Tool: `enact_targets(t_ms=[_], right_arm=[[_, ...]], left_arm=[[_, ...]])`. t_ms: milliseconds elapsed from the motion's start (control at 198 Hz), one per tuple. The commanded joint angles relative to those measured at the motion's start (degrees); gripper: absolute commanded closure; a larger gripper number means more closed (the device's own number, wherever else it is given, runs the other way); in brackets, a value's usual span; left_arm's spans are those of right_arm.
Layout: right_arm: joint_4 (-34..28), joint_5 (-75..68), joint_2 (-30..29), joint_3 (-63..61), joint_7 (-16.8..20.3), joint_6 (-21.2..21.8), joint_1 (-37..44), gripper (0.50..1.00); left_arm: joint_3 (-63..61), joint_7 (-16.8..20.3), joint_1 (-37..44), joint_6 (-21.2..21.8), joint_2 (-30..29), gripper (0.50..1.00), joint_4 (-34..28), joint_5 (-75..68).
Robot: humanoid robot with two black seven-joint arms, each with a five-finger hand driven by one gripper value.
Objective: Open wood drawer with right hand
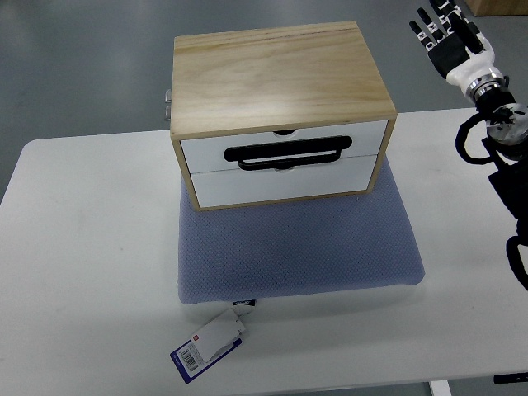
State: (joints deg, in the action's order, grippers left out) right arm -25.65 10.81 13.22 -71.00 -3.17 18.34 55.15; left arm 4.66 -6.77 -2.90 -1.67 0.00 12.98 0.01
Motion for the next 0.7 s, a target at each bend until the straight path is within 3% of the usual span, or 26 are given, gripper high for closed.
enact_targets(t_ms=[0, 182, 238, 243, 425, 501, 506, 516, 693], right_arm=[[-0.4, -0.2, 4.7, 11.1, 0.7, -0.1, 5.3, 0.554], [-2.7, 0.0, 9.8, 28.4, 6.6, -0.1, 15.2, 0.554], [-2.7, 0.0, 9.8, 28.4, 6.6, -0.1, 15.3, 0.554], [-4.5, 0.1, 10.9, 33.9, 7.8, -0.1, 18.8, 0.554], [-12.4, 3.3, 13.8, 54.1, 11.7, 0.1, 33.5, 0.554], [-13.7, 3.8, 13.9, 56.3, 12.1, 0.2, 35.2, 0.554], [-17.4, 4.3, 14.1, 61.4, 13.1, 0.7, 39.2, 0.554], [-18.4, 4.4, 14.3, 62.5, 13.4, 0.8, 40.1, 0.554], [-29.6, 4.4, 13.1, 76.4, 15.6, 3.5, 52.6, 0.554]], left_arm=[[0.0, 0.0, 0.0, -0.1, 0.0, 0.500, 0.1, -0.3], [0.0, 0.0, -0.1, -0.2, 0.0, 0.500, 0.1, -0.3], [0.0, 0.0, -0.1, -0.2, 0.0, 0.500, 0.1, -0.3], [0.0, 0.0, -0.1, -0.2, 0.0, 0.500, 0.1, -0.3], [0.0, 0.0, -0.1, -0.2, 0.0, 0.500, 0.1, -0.4], [0.0, 0.0, -0.1, -0.2, 0.0, 0.500, 0.1, -0.3], [0.0, 0.0, -0.1, -0.2, 0.0, 0.500, 0.0, -0.2], [0.0, 0.0, -0.1, -0.2, 0.0, 0.500, 0.0, -0.2], [0.0, 0.0, -0.1, -0.2, 0.0, 0.500, 0.0, -0.2]])
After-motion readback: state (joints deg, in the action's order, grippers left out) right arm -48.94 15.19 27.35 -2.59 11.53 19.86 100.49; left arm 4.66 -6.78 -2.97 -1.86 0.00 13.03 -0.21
